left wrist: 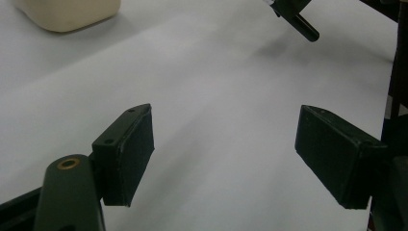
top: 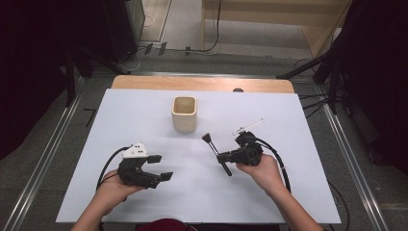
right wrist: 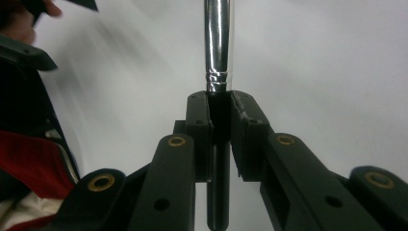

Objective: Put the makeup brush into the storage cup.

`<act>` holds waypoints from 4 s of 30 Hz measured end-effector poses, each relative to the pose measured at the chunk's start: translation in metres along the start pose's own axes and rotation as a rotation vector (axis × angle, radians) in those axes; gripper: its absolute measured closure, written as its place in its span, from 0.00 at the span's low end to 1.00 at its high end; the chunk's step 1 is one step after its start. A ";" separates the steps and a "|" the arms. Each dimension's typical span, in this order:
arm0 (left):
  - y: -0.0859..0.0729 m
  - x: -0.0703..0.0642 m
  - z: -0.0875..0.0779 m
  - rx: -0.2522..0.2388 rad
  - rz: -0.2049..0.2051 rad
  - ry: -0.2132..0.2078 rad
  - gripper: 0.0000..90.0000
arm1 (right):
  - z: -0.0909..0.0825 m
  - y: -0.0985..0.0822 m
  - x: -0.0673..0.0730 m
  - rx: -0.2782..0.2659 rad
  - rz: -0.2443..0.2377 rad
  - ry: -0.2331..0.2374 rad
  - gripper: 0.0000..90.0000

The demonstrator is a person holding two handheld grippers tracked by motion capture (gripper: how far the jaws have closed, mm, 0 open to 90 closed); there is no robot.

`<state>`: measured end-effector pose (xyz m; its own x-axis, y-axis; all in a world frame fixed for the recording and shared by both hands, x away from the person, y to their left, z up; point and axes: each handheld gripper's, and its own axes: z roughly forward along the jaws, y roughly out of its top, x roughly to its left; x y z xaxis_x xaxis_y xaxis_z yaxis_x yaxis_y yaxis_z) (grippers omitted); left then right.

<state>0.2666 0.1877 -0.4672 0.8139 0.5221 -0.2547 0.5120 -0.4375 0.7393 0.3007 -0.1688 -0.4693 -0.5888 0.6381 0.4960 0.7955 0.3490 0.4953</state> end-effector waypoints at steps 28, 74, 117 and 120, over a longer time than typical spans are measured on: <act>0.029 -0.011 0.023 -0.032 -0.053 -0.055 0.25 | -0.001 -0.033 0.016 -0.211 0.110 0.068 0.89; 0.051 -0.010 0.050 -0.106 -0.232 -0.164 0.30 | 0.018 -0.035 0.022 -0.305 0.144 0.179 0.89; 0.052 -0.022 0.066 -0.191 -0.382 -0.136 0.61 | 0.032 -0.037 0.040 -0.352 0.140 0.156 0.89; 0.052 -0.022 0.067 -0.186 -0.389 -0.140 0.62 | 0.033 -0.037 0.041 -0.353 0.153 0.163 0.89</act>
<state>0.2934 0.1043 -0.4651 0.6068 0.5116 -0.6083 0.7393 -0.0824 0.6683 0.2517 -0.1334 -0.4913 -0.5047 0.5376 0.6754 0.7945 -0.0167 0.6070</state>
